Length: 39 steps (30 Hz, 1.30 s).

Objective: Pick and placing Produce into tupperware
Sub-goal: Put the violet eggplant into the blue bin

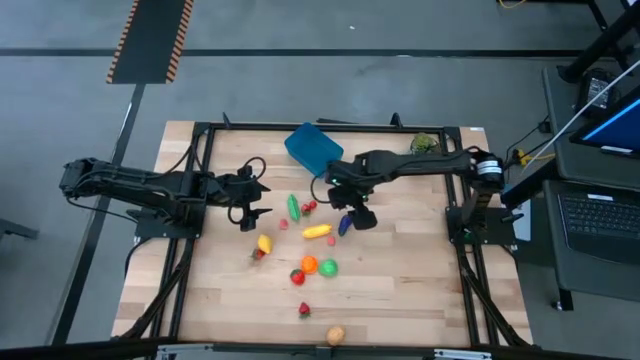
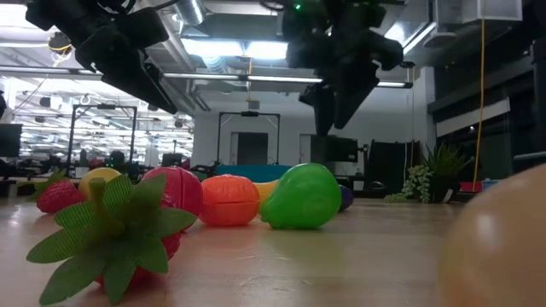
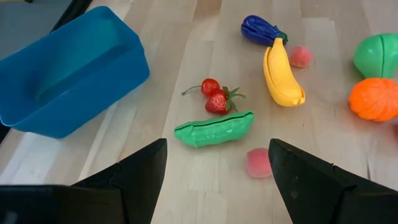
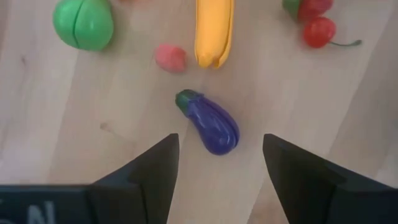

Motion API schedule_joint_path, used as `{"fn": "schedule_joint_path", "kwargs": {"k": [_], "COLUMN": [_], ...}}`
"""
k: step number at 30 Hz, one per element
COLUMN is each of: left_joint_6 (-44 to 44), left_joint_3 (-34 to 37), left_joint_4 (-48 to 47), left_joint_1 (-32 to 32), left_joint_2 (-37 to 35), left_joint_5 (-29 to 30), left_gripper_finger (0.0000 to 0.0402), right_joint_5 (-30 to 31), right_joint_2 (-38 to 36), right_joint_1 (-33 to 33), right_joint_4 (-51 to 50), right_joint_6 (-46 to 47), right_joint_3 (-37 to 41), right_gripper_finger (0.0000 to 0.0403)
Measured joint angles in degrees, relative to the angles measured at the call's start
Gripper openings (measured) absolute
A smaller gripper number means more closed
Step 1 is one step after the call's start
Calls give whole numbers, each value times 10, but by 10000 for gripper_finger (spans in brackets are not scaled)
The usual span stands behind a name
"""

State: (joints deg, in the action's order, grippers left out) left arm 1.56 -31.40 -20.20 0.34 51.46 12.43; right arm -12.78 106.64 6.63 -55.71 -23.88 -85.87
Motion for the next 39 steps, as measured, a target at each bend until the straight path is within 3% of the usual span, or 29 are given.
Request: {"fn": "schedule_joint_path", "kwargs": {"k": [15, 32, 39], "left_joint_6": [-2, -2, -2], "left_joint_3": [0, 0, 0], "left_joint_4": [-8, -8, -8], "left_joint_1": [0, 0, 0], "left_joint_2": [0, 0, 0], "left_joint_5": [-1, 0, 0], "left_gripper_finger": [275, 275, 275], "right_joint_5": [1, 0, -29], "right_joint_2": [65, 88, 88], "right_joint_1": [0, -1, -2], "right_joint_4": [14, 36, 45], "right_joint_6": [-96, -94, -84], "right_joint_3": [-6, -5, 3], "right_gripper_finger": [233, 233, 233]}}
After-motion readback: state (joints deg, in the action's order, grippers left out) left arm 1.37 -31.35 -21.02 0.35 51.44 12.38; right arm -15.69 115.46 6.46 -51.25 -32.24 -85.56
